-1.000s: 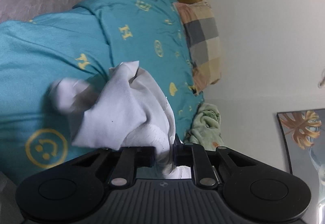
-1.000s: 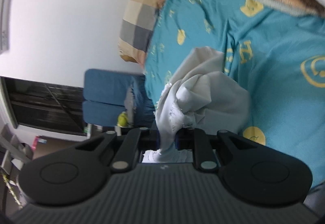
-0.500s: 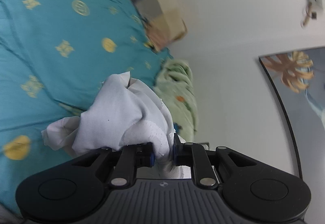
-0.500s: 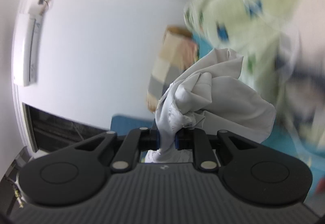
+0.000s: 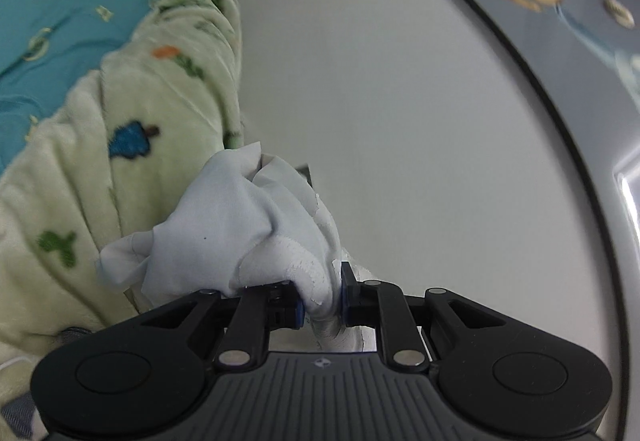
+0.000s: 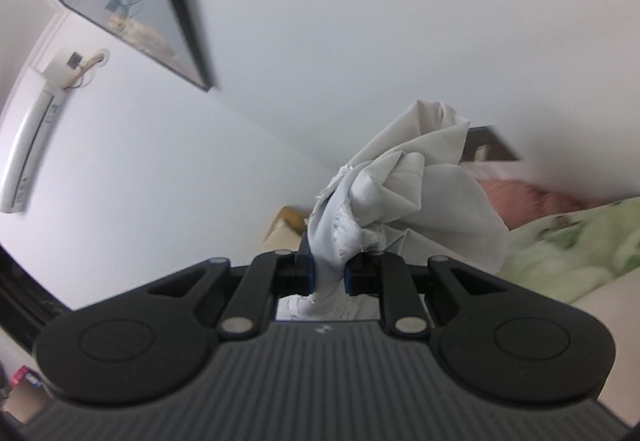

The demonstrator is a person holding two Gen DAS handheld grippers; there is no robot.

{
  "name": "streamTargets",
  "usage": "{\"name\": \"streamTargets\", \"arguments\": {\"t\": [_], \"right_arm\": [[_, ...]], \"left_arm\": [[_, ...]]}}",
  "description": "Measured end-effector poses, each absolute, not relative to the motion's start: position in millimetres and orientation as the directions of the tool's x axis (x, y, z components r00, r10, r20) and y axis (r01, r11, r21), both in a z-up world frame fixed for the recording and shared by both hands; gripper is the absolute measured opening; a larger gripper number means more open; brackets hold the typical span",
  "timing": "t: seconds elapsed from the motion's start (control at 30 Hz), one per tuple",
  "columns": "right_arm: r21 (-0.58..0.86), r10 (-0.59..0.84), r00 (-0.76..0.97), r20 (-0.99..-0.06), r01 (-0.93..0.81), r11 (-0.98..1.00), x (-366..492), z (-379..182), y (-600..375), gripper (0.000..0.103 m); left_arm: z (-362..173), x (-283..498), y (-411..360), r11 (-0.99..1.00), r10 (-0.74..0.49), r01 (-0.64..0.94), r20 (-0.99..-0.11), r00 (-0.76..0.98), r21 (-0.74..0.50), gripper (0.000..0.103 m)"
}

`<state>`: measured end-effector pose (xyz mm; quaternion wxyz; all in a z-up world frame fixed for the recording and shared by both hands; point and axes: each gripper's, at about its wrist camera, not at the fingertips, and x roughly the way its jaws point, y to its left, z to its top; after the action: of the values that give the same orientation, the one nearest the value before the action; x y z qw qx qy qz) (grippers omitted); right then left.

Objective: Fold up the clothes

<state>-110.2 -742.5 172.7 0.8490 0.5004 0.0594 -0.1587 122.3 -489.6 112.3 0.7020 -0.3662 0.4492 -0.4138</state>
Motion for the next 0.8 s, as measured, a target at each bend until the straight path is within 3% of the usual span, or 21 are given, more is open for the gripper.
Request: {"name": "streamTargets", "arguments": {"t": [0.2,0.4,0.47,0.53,0.6,0.8], "right_arm": [[0.819,-0.178,0.898,-0.402,0.439,0.368,-148.9,80.8,-749.3,0.017],[0.839,-0.153,0.895,-0.418,0.445,0.312,-177.6,22.9,-737.8,0.017],[0.847,-0.147,0.9,-0.41,0.436,0.306,-181.5,17.4,-736.8,0.02],[0.842,-0.144,0.888,-0.436,0.459,0.283,-184.2,25.8,-735.3,0.024],[0.826,-0.159,0.876,-0.455,0.482,0.293,-191.1,39.6,-731.7,0.024],[0.747,-0.2,0.859,-0.471,0.509,0.429,-218.8,85.3,-709.5,0.024]], "left_arm": [[28.9,94.8,-482.4,0.458,-0.889,0.249,-0.438,0.135,-0.853,0.017],[-17.1,80.9,-469.8,0.501,-0.864,0.284,-0.491,0.112,-0.817,0.024],[-12.0,79.1,-470.1,0.516,-0.854,0.317,-0.506,0.12,-0.796,0.029],[-3.8,75.0,-469.5,0.535,-0.84,0.36,-0.528,0.127,-0.765,0.045],[18.1,69.0,-458.2,0.544,-0.83,0.417,-0.541,0.139,-0.728,0.055],[88.4,26.5,-430.9,0.584,-0.794,0.543,-0.564,0.227,-0.603,0.072]]}}
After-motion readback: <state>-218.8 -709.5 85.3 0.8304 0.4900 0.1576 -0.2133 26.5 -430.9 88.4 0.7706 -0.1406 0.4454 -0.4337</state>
